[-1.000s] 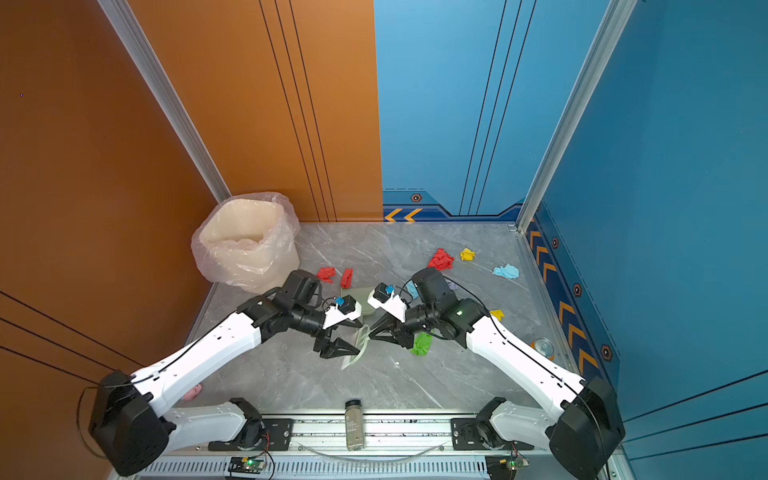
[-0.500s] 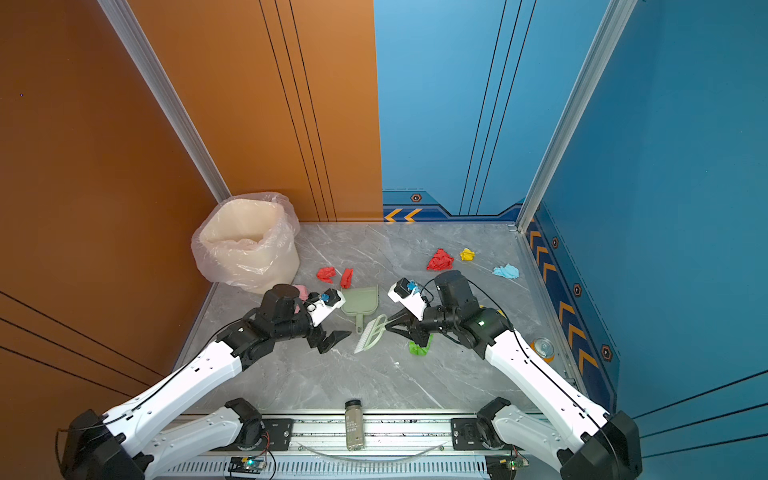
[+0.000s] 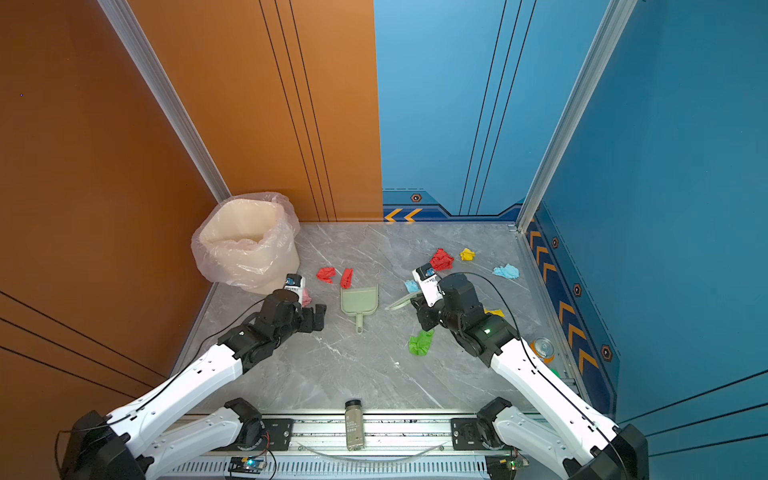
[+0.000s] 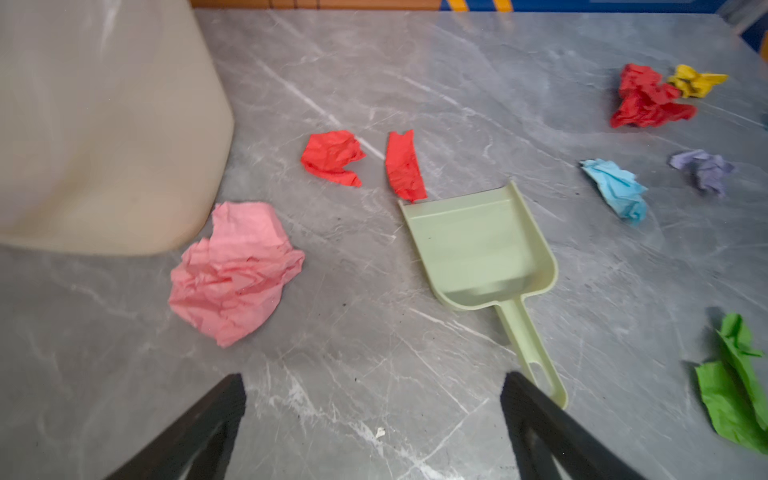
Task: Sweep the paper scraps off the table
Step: 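Lower the left gripper onto the green dustpan handle and grasp it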
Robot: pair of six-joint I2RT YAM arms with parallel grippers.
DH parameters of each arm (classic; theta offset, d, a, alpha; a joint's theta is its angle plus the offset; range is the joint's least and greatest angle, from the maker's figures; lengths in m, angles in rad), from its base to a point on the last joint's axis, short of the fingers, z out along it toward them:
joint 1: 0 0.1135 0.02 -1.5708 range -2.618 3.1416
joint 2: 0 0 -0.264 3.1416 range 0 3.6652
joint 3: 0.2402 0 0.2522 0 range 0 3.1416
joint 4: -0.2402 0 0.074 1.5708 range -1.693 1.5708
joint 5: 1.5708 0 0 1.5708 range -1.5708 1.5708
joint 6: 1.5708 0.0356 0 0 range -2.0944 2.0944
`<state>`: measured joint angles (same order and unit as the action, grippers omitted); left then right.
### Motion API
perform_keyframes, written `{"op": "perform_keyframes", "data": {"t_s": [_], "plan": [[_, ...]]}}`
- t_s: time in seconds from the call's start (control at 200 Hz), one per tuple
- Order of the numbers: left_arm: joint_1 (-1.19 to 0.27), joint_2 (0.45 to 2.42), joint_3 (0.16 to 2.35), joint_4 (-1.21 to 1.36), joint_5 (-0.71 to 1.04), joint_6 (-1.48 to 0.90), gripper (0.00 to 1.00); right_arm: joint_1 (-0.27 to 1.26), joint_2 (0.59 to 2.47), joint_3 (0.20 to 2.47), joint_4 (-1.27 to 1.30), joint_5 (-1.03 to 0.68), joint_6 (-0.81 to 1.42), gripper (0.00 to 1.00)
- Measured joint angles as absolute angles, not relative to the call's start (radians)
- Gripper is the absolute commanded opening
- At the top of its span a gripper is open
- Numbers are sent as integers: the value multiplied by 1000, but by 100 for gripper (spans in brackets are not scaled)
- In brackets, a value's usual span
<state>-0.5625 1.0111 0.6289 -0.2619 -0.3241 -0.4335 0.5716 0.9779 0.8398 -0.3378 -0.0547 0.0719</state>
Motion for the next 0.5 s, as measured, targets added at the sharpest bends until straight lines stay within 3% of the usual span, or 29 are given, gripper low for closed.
{"op": "perform_keyframes", "data": {"t_s": [0.26, 0.501], "plan": [[-660, 1150, 627, -289, -467, -627, 98, 603, 1036, 850, -275, 227, 190, 0], [-781, 1278, 672, -296, -559, -760, 98, 603, 1126, 894, -198, 357, 237, 0]]}}
